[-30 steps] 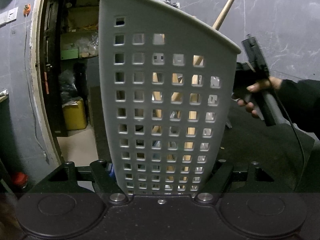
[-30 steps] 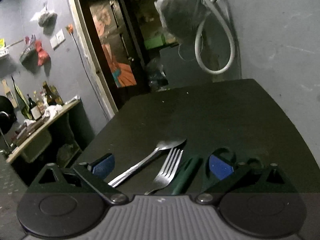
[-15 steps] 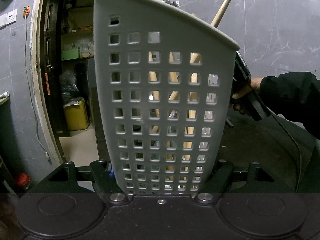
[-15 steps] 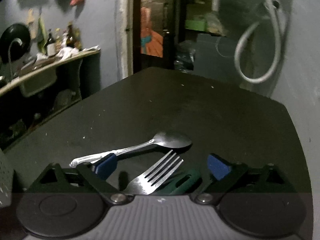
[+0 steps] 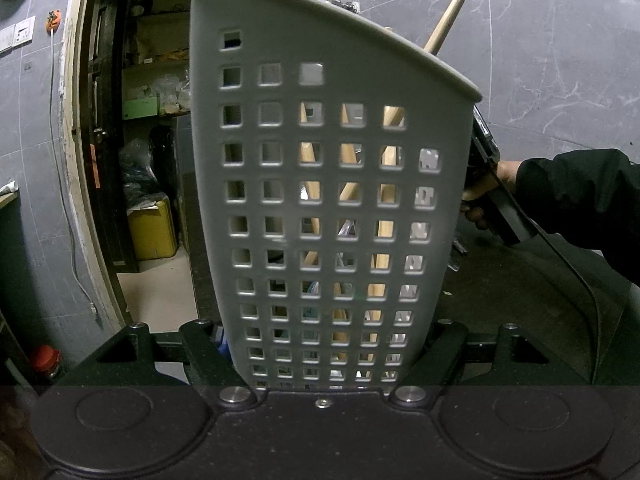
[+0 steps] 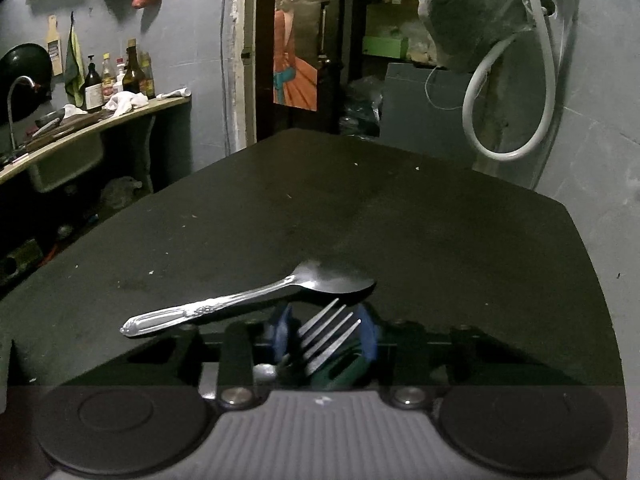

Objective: Organize utensils
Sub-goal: 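Close the right tool on the fork and lift it, then carry the fork up over the basket with the right tool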

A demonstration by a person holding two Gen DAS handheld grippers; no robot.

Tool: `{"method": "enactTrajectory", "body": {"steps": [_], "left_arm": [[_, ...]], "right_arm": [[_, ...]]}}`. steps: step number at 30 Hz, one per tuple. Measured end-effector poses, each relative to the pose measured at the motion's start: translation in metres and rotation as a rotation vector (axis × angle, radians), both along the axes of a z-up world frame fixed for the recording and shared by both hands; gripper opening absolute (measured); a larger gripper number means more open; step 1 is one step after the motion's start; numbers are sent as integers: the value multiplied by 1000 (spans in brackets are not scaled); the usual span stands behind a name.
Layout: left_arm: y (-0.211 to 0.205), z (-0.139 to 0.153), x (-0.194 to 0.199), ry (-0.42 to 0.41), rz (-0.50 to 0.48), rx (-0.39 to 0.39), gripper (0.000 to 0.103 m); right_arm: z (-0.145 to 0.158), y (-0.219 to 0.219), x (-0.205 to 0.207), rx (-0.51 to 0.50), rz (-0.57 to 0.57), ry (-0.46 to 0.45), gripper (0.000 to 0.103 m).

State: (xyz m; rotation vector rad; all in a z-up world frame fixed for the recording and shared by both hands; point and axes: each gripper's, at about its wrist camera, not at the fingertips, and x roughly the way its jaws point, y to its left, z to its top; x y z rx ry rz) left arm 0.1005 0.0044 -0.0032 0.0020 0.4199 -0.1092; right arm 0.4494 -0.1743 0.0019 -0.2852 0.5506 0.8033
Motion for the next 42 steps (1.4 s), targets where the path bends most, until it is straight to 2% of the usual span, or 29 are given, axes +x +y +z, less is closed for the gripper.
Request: {"method": "enactTrajectory", "body": {"steps": [3,7,12,16,20,32,37,42], "left_arm": [[0,0,0,0,0,0,78],[0,0,0,0,0,-1,78],[0,0,0,0,0,0,78],[0,0,0,-1,0,-1,78],[0,0,0,-1,0,-2,78],[2,0,0,-8,0,-10,77],[4,-1,-1,-9,0,-13,77],[4,-1,-1,-9,-1,-14,77]], "right_arm": [[1,1,-2,0,-4,-8,34],[7,-3,-3,24,-45,-12,10],[13,-7,-8,46,-85,-3,8],[20,-9,-16,84,-180,32,5],[32,-13,-39,149,-243,14,3],[73,-18,-122,231,-257,-206,2],[83,-11,-161,211,-252,-382,2],[84,-4,-185,206,-246,-468,2]]}}
